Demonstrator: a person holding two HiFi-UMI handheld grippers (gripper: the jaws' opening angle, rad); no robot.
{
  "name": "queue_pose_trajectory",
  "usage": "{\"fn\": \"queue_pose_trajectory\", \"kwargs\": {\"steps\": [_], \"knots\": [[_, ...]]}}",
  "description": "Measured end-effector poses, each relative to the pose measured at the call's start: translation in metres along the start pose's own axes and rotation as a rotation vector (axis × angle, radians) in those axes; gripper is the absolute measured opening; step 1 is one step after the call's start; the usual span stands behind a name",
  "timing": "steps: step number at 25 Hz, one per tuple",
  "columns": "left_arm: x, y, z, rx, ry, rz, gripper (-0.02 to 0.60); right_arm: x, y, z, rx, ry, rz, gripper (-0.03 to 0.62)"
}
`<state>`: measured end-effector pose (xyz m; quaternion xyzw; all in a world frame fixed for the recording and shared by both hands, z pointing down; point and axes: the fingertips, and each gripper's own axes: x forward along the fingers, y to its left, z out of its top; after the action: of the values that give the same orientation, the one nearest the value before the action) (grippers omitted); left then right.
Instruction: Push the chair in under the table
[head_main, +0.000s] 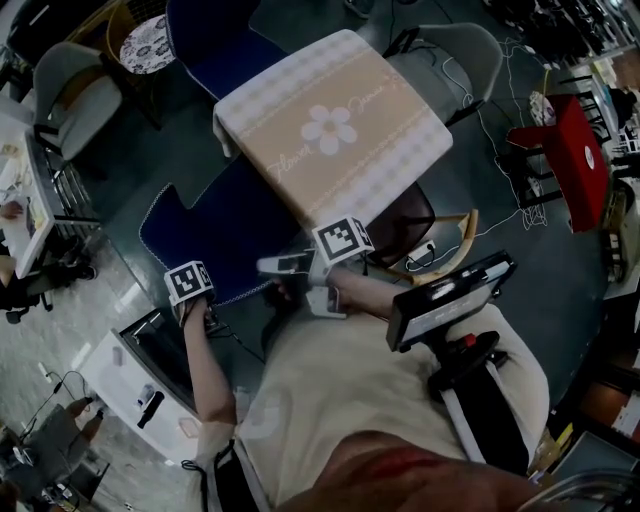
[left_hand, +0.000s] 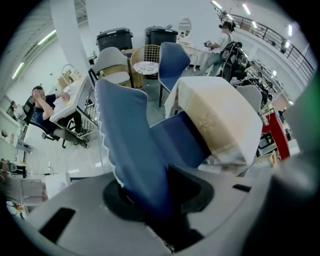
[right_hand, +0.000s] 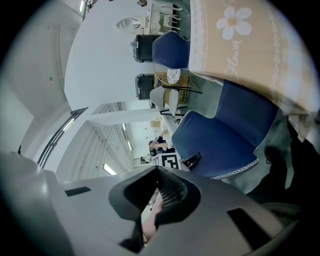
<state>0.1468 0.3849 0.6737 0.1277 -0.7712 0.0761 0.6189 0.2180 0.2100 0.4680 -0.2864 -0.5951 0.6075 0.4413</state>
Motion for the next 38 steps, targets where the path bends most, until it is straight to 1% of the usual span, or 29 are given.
{"fn": "queue_pose_trajectory", "kwargs": {"steps": [12,18,20,22,25,28,34,38], "knots": [[0.002,0.003,-0.001,-0.001,0.009,0.007,0.123,-0.002,-0.005,-0.003,0.013,-0.006,-0.009,0.011],[0.001,-0.01,0.003,0.004,0.006,0.004,0.124,-0.012,-0.006,-0.007,-0.007,0.014,-0.019,0.011],[0.002,-0.012,0.001,0.0,0.035,0.0,0.123,-0.011,-0.007,-0.007,0.002,0.009,-0.009,0.011],[0.002,-0.016,-0.003,-0.02,0.065,-0.004,0.123,-0.011,-0.008,-0.008,0.008,0.013,-0.013,0.011],[0.002,-0.011,0.003,-0.025,0.013,0.004,0.123,-0.007,-0.014,-0.014,0.004,0.045,-0.046,0.011],[-0.001,-0.013,0.005,-0.017,-0.013,-0.006,0.123,-0.001,-0.012,-0.02,-0.005,0.069,-0.048,0.011],[0.002,-0.018,0.007,-0.012,-0.026,-0.028,0.123,-0.002,-0.013,-0.019,-0.006,0.062,-0.047,0.011],[0.007,-0.016,0.005,-0.006,-0.018,-0.025,0.123,-0.002,-0.014,-0.019,0.001,0.059,-0.044,0.011]]}}
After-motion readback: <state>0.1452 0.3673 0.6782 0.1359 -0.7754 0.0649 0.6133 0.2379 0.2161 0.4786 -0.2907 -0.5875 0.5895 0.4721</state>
